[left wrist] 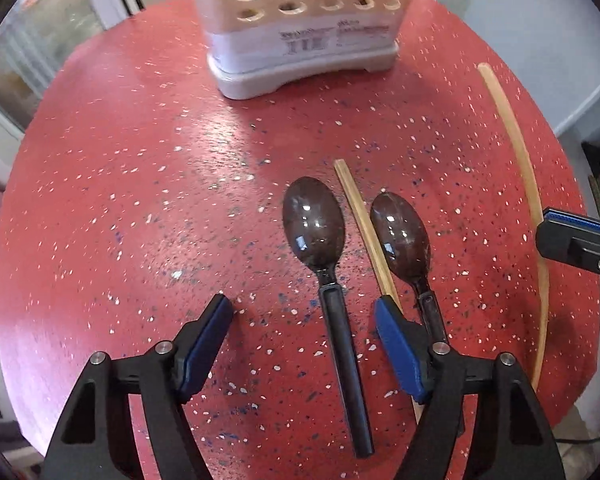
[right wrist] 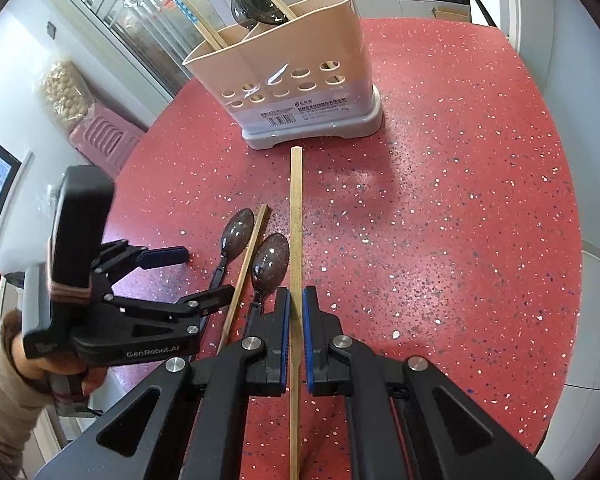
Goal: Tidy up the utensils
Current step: 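Grasp a brown spoon with the left tool while the right tool holds the chopstick, then lift the spoon and chopstick and lower them into the beige caddy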
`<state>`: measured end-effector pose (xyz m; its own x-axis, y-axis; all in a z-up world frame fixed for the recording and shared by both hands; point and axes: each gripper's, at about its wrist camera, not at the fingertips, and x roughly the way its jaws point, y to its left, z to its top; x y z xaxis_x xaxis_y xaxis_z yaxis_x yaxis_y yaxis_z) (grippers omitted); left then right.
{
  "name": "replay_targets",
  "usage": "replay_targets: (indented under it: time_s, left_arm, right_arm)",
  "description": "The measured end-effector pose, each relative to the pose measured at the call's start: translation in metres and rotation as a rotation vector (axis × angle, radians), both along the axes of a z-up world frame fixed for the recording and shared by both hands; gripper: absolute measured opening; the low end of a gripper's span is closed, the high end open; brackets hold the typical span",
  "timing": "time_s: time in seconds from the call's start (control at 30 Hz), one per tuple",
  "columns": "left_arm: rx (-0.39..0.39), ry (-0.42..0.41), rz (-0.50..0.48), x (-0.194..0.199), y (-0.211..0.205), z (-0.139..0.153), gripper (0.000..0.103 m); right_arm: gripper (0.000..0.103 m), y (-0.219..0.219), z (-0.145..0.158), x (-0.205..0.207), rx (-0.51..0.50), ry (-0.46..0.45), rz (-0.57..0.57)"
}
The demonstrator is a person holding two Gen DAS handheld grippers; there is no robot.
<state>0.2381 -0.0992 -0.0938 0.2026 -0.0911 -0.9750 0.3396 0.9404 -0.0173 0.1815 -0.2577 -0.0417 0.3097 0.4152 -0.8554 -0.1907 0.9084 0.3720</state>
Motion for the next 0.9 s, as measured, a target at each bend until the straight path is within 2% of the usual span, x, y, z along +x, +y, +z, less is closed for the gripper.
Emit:
replay_targets:
  time_s: [0.03,0.07,0.1,0.13,0.17,0.23,0.37,0.5,0.7,0.8,0.9]
  left_arm:
    - [0.003,0.019,-0.017,0.004,-0.003,-0.001,0.092]
    - [0.009,0.029,-0.037,0.007,-0.007,-0.002,0.079]
    - [0.009,0.033,-0.064,0.008,-0.011,0.0,0.064]
    - [0.019,0.04,-0.08,0.009,-0.015,0.001,0.039]
    - [0.026,0.048,-0.087,0.01,-0.019,-0.001,0.039]
    - [0.021,0.014,-0.107,0.007,-0.02,-0.001,0.039]
    - [-0.083,-0.049,-0.04,-0.003,-0.012,0.001,0.039]
    - [-0.171,-0.153,0.023,-0.016,0.0,0.014,0.039]
    - [-0.288,-0.295,0.104,-0.029,0.018,0.045,0.039]
    - [-0.34,-0.345,0.13,-0.03,0.024,0.073,0.039]
    - [-0.38,-0.395,0.144,-0.05,0.053,0.101,0.039]
  right_arm:
    - [0.006,0.0,0.001,0.0,0.003,-0.001,-0.001]
    - [0.006,0.0,0.002,0.0,0.006,-0.002,-0.002]
    - [0.006,-0.001,0.003,0.0,0.01,-0.003,-0.004]
    - [0.006,-0.001,0.004,0.0,0.011,-0.005,-0.005]
    - [0.006,-0.001,0.004,-0.001,0.01,-0.006,-0.005]
    - [0.006,-0.001,0.006,-0.001,0.013,-0.012,-0.007]
    - [0.006,-0.005,0.008,-0.003,0.021,-0.022,-0.017]
    - [0.006,-0.009,0.01,-0.004,0.032,-0.036,-0.032]
    - [0.007,-0.012,0.02,-0.007,0.048,-0.091,-0.04]
    - [0.007,-0.013,0.031,-0.009,0.054,-0.135,-0.043]
    - [0.006,-0.013,0.047,-0.008,0.055,-0.191,-0.048]
